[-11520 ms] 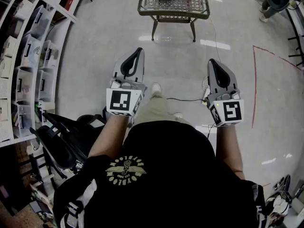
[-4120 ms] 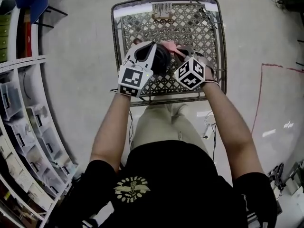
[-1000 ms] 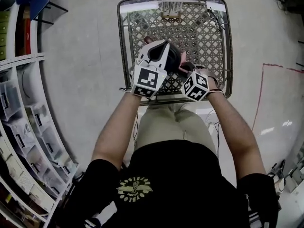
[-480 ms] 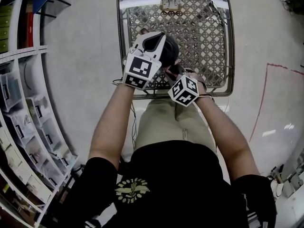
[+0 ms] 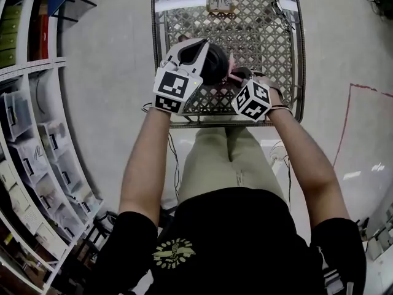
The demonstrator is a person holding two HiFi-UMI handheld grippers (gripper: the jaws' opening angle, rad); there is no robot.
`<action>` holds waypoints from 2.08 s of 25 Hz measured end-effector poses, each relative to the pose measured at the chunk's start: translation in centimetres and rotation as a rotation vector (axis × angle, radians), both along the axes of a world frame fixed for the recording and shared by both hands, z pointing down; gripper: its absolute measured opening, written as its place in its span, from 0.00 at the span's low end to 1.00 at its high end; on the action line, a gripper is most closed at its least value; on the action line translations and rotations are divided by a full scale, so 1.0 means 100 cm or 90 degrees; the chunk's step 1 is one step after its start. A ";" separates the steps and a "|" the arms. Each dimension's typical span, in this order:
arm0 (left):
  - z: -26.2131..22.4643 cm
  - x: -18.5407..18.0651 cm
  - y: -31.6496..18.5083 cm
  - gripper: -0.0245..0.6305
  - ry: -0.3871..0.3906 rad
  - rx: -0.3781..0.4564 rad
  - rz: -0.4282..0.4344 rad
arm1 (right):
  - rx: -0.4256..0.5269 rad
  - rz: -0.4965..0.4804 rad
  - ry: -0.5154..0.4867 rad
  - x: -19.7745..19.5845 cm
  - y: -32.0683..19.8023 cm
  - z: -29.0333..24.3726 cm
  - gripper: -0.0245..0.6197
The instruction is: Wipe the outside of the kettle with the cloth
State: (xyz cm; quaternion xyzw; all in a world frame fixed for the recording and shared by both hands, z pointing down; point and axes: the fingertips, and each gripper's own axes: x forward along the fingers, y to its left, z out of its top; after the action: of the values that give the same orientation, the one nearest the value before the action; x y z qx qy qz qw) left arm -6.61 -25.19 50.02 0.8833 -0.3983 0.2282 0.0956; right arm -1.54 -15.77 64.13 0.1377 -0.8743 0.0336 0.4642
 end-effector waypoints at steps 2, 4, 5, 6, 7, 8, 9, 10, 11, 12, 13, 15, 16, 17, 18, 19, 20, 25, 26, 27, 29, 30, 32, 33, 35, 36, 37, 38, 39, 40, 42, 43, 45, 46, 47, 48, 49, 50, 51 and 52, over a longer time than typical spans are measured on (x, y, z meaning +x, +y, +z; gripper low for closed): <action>0.004 0.000 0.002 0.05 -0.003 0.005 -0.002 | 0.011 -0.021 0.008 0.001 -0.007 0.007 0.09; 0.004 0.001 0.000 0.05 -0.006 0.015 -0.004 | 0.027 -0.046 0.025 0.003 -0.016 0.012 0.09; 0.004 0.001 0.000 0.05 -0.008 0.017 -0.005 | 0.035 -0.052 0.034 0.004 -0.023 0.013 0.09; 0.005 0.002 -0.001 0.05 -0.008 0.017 -0.005 | 0.043 -0.055 0.041 0.005 -0.030 0.015 0.09; 0.006 0.002 -0.002 0.05 -0.006 0.016 -0.004 | 0.050 -0.055 0.046 0.006 -0.037 0.015 0.09; 0.007 0.002 -0.002 0.05 -0.005 0.015 -0.003 | 0.058 -0.055 0.052 0.005 -0.045 0.015 0.09; 0.007 0.002 -0.002 0.05 -0.004 0.015 -0.002 | 0.066 -0.058 0.057 0.004 -0.052 0.014 0.09; 0.007 0.002 -0.001 0.05 -0.003 0.015 0.000 | 0.076 -0.064 0.063 0.002 -0.058 0.013 0.09; 0.006 0.002 -0.001 0.05 -0.003 0.012 0.002 | 0.085 -0.074 0.068 0.000 -0.063 0.011 0.09; 0.006 0.002 0.000 0.05 -0.002 0.009 0.003 | 0.094 -0.087 0.070 -0.003 -0.067 0.009 0.09; 0.006 0.001 -0.001 0.05 -0.001 0.006 0.003 | 0.101 -0.099 0.069 -0.005 -0.071 0.008 0.09; 0.005 0.000 -0.002 0.05 0.001 0.003 0.001 | 0.110 -0.123 0.065 -0.009 -0.078 0.007 0.09; 0.004 0.000 -0.002 0.05 0.001 0.004 -0.001 | 0.113 -0.135 0.068 -0.010 -0.081 0.008 0.09; 0.004 0.000 -0.003 0.05 0.001 0.004 -0.001 | 0.115 -0.147 0.073 -0.011 -0.082 0.012 0.09; 0.005 0.000 -0.003 0.05 0.002 0.004 -0.001 | 0.116 -0.159 0.081 -0.011 -0.082 0.017 0.09; 0.006 0.000 -0.003 0.05 0.004 0.003 0.000 | 0.115 -0.169 0.089 -0.011 -0.081 0.023 0.09; 0.007 0.000 -0.002 0.05 0.006 0.001 0.001 | 0.112 -0.176 0.097 -0.011 -0.080 0.030 0.09; 0.008 0.001 -0.003 0.05 0.011 -0.008 0.002 | 0.072 -0.168 0.118 -0.003 -0.060 0.063 0.09; 0.008 0.001 -0.003 0.05 0.010 -0.008 0.002 | 0.063 -0.159 0.118 -0.002 -0.054 0.067 0.09; 0.007 0.001 -0.003 0.05 0.010 -0.009 0.001 | 0.054 -0.149 0.119 0.000 -0.047 0.071 0.09; 0.007 0.001 -0.002 0.05 0.011 -0.011 0.001 | 0.037 -0.130 0.117 0.002 -0.032 0.075 0.09; 0.007 0.000 -0.002 0.05 0.011 -0.013 0.001 | 0.028 -0.119 0.115 0.002 -0.025 0.076 0.09; 0.007 0.000 -0.001 0.05 0.011 -0.017 0.002 | 0.008 -0.092 0.106 0.000 -0.009 0.075 0.09; 0.007 0.000 -0.001 0.05 0.011 -0.020 0.002 | -0.003 -0.076 0.099 -0.002 -0.002 0.074 0.09; 0.005 -0.001 -0.001 0.05 0.011 -0.024 0.002 | -0.030 -0.041 0.084 -0.008 0.012 0.070 0.09; 0.005 -0.001 -0.001 0.05 0.011 -0.026 0.003 | -0.045 -0.024 0.075 -0.014 0.020 0.067 0.09; 0.005 -0.001 -0.001 0.05 0.011 -0.029 0.005 | -0.057 -0.009 0.066 -0.020 0.028 0.066 0.09; 0.006 0.000 -0.001 0.05 0.010 -0.033 0.007 | -0.066 0.004 0.056 -0.026 0.035 0.064 0.09; 0.008 0.001 -0.001 0.05 0.009 -0.037 0.009 | -0.073 0.016 0.047 -0.033 0.041 0.064 0.09; 0.010 0.001 -0.001 0.05 0.009 -0.042 0.010 | -0.078 0.028 0.040 -0.038 0.046 0.064 0.09; 0.012 0.002 -0.001 0.05 0.008 -0.047 0.010 | -0.086 0.057 0.030 -0.049 0.052 0.062 0.09; 0.012 0.002 -0.001 0.05 0.009 -0.048 0.009 | -0.089 0.071 0.024 -0.054 0.054 0.061 0.09; 0.011 0.001 -0.001 0.05 0.008 -0.044 0.007 | -0.091 0.087 0.012 -0.066 0.057 0.056 0.09; 0.011 0.001 -0.002 0.05 0.007 -0.041 0.006 | -0.089 0.091 0.006 -0.071 0.058 0.053 0.09; 0.011 0.001 -0.002 0.05 0.006 -0.039 0.006 | -0.087 0.094 -0.001 -0.077 0.059 0.051 0.09; 0.011 0.001 -0.002 0.05 0.005 -0.037 0.006 | -0.087 0.098 -0.009 -0.081 0.059 0.050 0.09; 0.012 0.001 -0.002 0.05 0.005 -0.036 0.006 | -0.089 0.102 -0.017 -0.085 0.059 0.049 0.09; 0.012 0.001 -0.002 0.05 0.006 -0.035 0.006 | -0.093 0.105 -0.023 -0.086 0.060 0.048 0.09; 0.012 0.001 -0.002 0.05 0.006 -0.034 0.007 | -0.095 0.105 -0.024 -0.085 0.060 0.049 0.09; 0.011 0.001 -0.001 0.05 0.007 -0.033 0.008 | -0.094 0.102 -0.019 -0.082 0.060 0.050 0.09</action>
State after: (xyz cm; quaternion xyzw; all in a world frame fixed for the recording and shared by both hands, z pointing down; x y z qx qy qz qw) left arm -6.53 -25.29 51.11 0.8840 -0.3864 0.2344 0.1191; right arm -9.71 -9.75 69.09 0.1724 -0.8624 0.1372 0.4558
